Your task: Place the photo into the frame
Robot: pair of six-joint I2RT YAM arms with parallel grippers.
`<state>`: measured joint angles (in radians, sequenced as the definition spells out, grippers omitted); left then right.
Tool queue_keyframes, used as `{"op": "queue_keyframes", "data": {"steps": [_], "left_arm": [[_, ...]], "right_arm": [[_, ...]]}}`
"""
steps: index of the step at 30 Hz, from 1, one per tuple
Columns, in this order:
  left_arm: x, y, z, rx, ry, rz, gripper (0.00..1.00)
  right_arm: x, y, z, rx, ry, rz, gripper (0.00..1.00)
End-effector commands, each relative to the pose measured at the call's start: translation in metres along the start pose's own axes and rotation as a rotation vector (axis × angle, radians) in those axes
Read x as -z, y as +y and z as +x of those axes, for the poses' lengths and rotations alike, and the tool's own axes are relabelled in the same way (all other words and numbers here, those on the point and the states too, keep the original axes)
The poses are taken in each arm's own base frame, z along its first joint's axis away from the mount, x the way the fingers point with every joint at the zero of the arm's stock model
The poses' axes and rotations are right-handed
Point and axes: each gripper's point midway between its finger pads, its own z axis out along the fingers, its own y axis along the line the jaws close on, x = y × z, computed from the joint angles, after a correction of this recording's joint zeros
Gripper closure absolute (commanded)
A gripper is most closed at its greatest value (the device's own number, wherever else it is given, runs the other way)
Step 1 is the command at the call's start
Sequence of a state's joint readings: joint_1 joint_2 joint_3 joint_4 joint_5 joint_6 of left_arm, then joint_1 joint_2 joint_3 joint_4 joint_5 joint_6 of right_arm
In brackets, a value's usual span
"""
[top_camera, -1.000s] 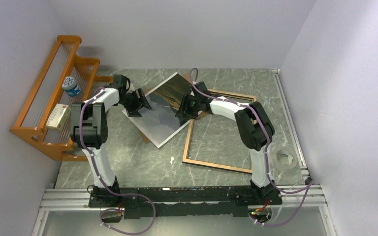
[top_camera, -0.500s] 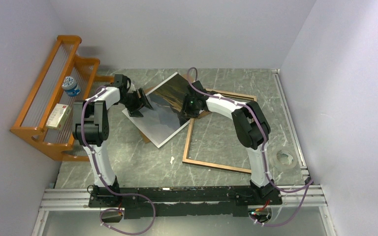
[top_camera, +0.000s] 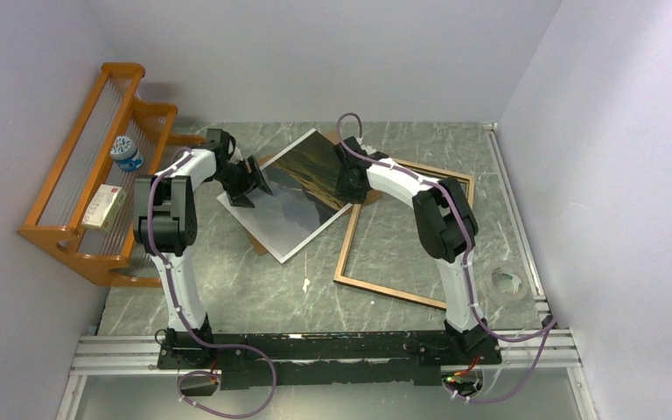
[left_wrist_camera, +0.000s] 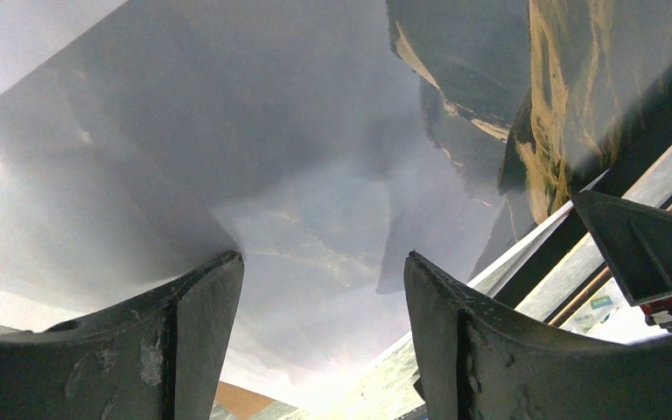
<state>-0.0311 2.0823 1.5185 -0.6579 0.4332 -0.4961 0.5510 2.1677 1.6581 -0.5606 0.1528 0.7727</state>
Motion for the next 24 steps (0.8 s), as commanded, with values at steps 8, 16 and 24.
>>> {"op": "queue_keyframes", "data": {"steps": [8, 16, 24], "left_arm": [[-0.004, 0.036, -0.014, 0.046, -0.044, -0.182, 0.25], [0.0, 0.045, -0.02, 0.045, -0.056, -0.209, 0.25], [-0.001, 0.043, -0.028, 0.018, -0.053, -0.21, 0.24]], "right_arm": [[-0.009, -0.036, -0.033, -0.092, -0.02, 0.127, 0.54], [-0.011, -0.048, -0.052, -0.128, -0.041, 0.166, 0.49], [-0.014, -0.058, -0.058, -0.181, -0.024, 0.178, 0.35]]}}
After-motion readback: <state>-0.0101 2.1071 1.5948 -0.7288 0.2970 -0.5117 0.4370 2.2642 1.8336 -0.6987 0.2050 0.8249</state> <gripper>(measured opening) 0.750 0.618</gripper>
